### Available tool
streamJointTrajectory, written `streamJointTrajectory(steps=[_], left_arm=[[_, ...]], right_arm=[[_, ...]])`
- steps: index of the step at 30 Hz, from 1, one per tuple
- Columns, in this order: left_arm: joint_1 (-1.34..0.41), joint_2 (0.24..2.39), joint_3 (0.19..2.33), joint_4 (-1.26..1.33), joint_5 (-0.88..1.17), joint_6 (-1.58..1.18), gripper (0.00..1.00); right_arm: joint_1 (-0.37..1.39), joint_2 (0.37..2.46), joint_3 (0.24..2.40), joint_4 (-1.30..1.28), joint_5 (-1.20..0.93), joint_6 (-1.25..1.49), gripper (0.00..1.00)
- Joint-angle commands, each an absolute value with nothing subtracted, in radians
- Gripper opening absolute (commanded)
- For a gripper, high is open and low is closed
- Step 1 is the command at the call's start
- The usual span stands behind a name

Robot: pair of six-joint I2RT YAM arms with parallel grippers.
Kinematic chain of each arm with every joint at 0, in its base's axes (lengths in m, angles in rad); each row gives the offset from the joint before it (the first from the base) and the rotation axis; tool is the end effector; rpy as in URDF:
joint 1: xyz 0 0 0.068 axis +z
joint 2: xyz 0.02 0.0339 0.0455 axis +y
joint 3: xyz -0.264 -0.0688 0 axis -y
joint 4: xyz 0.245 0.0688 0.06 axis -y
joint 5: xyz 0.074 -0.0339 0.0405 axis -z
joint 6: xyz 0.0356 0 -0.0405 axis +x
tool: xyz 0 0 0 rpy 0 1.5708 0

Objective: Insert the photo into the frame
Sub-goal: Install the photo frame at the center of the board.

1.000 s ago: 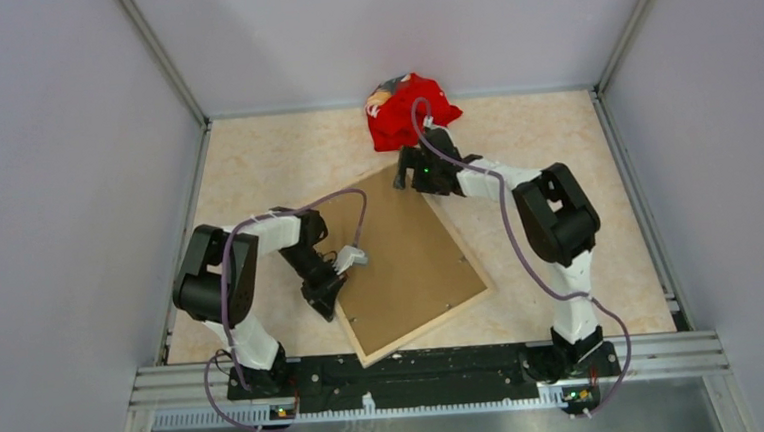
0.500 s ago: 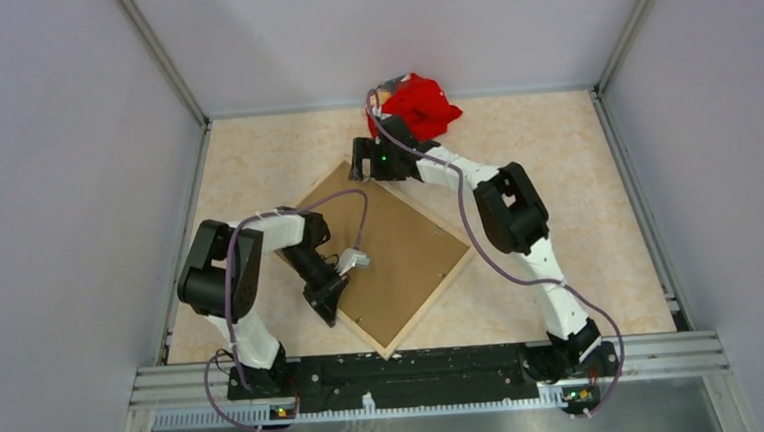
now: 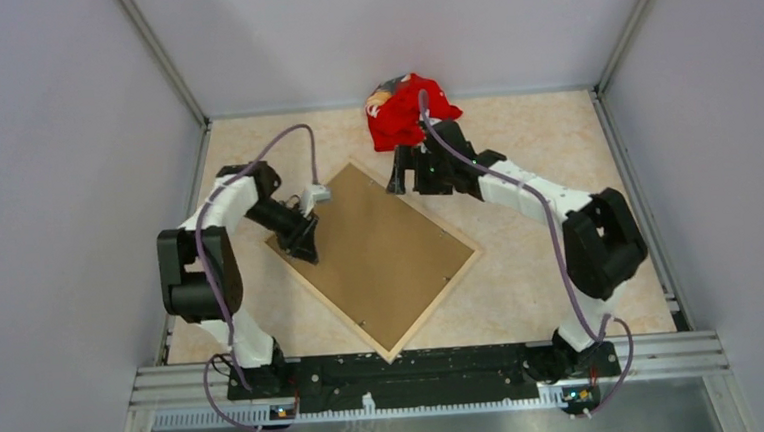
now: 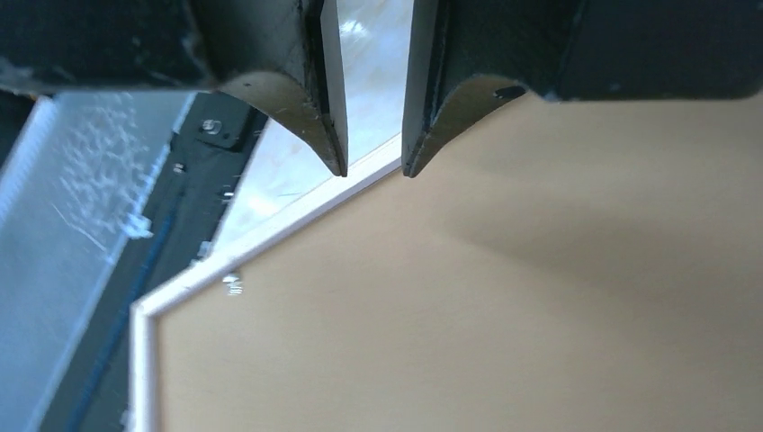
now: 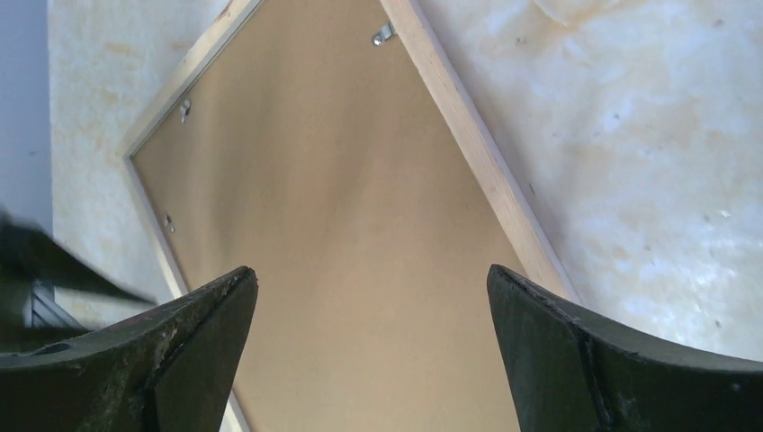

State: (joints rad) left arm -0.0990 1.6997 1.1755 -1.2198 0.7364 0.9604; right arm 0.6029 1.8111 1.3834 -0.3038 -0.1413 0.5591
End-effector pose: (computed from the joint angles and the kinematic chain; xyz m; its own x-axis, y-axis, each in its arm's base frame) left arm 0.2750 -0.0513 0.2058 -0.5962 0.6693 -0.4433 0.7792 0.3494 -0.5204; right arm 0.3365 0.2377 0.2499 -0.8100 0.0799 -0.5810 -0.2572 0.8418 0.4745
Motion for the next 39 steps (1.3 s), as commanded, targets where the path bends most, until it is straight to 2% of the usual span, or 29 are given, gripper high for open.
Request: streamJointTrajectory(steps=[1,6,10,15,22,29,34,39], left_arm=[[0.124,1.749,1.318,-1.197,0.651,0.939,0.34],[0.358,1.884,1.458,-1.071,0.591,0.749,0.28],[0.421,1.870,1.383,-1.052,0.543,0.738,0.22],[0.404,1.849,1.243,-0.968,0.479,0.690,0.18],[0.303,1.959,1.324,-0.837,0.393,0.548,0.15],[0.106,2.060,1.417,-0.831,0.404,0.477,0.16],[0.100,2.065,1.453,-0.884,0.452,0.480,0.17],[0.127,2.033,1.471,-0.932,0.486,0.503,0.18]], right_arm=[[0.605,1.662,1.248,-0.259,-0.078,0.556,0.99],[0.612,1.560,1.105,-0.182,-0.070,0.568,0.98],[0.648,1.527,1.068,-0.143,-0.087,0.555,0.97],[0.671,1.542,1.047,-0.052,-0.154,0.531,0.97],[0.727,1.611,1.059,0.074,-0.227,0.549,0.96],[0.827,1.826,1.233,0.158,-0.327,0.532,0.95],[0.853,1.996,1.392,0.166,-0.432,0.493,0.94],[0.874,2.145,1.538,0.142,-0.446,0.479,0.93]])
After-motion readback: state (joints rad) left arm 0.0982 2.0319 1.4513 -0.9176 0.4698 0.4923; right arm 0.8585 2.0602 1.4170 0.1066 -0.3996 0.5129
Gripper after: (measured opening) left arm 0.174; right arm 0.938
